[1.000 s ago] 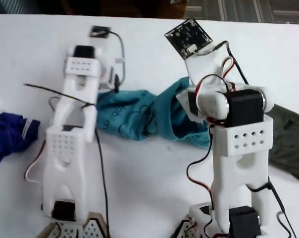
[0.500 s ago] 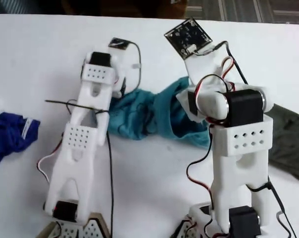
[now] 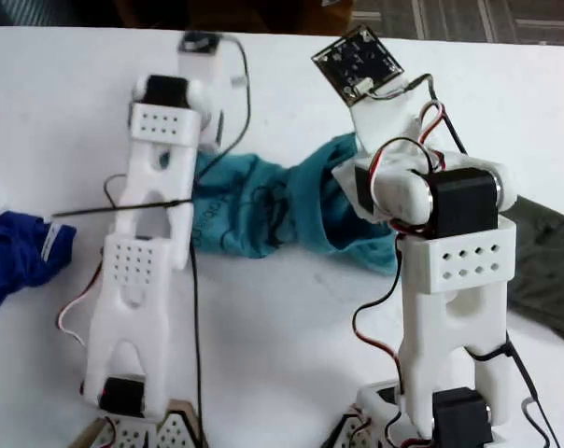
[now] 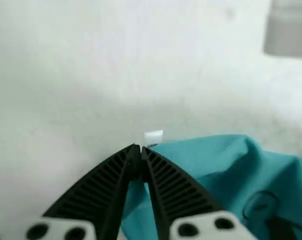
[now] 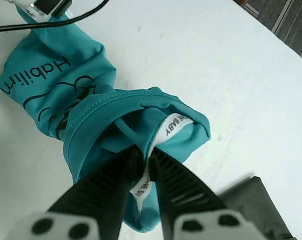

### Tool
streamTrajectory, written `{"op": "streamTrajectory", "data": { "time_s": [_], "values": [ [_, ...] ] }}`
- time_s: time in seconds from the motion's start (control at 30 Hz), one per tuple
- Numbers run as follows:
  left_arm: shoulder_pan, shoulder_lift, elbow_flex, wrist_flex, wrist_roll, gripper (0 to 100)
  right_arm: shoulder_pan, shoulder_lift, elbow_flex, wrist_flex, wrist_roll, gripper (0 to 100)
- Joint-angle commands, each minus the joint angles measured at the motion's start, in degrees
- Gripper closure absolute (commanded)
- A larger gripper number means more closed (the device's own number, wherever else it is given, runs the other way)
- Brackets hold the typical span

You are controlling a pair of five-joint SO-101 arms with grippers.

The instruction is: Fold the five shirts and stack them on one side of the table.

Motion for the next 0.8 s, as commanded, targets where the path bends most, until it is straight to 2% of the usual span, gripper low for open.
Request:
{"op": "streamTrajectory", "data": {
  "time_s": [0.0, 0.17, 0.27, 0.4, 0.57, 0.77],
  "values": [
    [-0.35, -15.56, -0.75, 1.05, -3.43, 97, 0.13, -2.86, -1.32, -1.63, -0.09, 98.1],
    [-0.79, -30.86, -0.66, 1.05, -8.18, 97, 0.13, -6.46, -4.48, -1.63, 0.09, 98.1],
    [-0.62, -38.59, 4.35, 1.05, -13.45, 97, -0.31, -8.92, -5.19, 6.37, 2.02, 98.1],
    [-0.35, -49.14, 22.11, 0.97, -18.64, 97, 3.82, -17.01, 5.01, 6.11, 5.19, 98.1],
    [-0.35, -58.99, 45.32, 0.79, -19.16, 97, 4.7, -29.85, 24.53, 6.11, 8.62, 98.1],
    [-0.35, -62.68, 60.09, 0.7, -19.34, 97, 4.26, -40.13, 45.01, 5.67, 12.92, 98.1]
  ]
}}
